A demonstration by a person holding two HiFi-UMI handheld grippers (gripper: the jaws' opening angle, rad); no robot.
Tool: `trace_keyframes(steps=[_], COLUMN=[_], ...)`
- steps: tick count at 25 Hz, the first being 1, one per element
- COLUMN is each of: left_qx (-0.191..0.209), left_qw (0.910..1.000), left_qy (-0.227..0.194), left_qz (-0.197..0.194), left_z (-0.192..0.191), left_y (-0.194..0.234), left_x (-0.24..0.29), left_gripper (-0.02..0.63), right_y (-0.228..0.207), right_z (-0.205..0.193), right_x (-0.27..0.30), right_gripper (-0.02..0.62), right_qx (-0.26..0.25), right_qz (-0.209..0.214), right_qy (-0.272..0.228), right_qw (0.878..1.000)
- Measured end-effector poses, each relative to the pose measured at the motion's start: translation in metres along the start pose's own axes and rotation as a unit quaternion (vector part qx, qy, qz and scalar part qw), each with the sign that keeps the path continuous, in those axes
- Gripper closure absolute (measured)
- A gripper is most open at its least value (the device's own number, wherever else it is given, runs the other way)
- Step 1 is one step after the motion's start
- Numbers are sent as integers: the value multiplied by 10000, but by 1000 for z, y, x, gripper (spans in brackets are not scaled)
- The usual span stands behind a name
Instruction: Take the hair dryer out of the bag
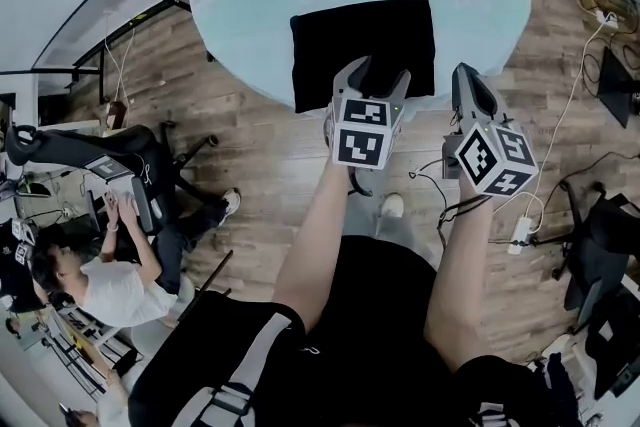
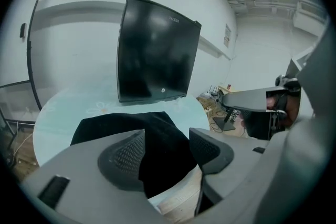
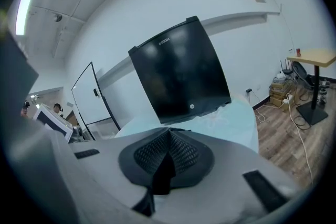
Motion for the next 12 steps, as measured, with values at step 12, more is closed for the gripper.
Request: trace_keyframes(steps=[12], left_qx=[-758], left_qw=[9917], left_qy=[944], left_qz=[443], left_z=[-22], left_y=[20], left_x=[70], left_gripper=[328], right_y=[-28], right_z=[-14], right_x=[28], right_gripper=[589], right_qx=[163], right_qz=[-498], right_qy=[362], right_qw=[9980])
Point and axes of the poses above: the fingertips, and each gripper's own axes: x forward along the fingers, y to its left, z out of its top, the point moved 4 cm from there along -x, backward along the fingers, and after that the axes turned 10 degrees about -z, right-handed, at the moved point
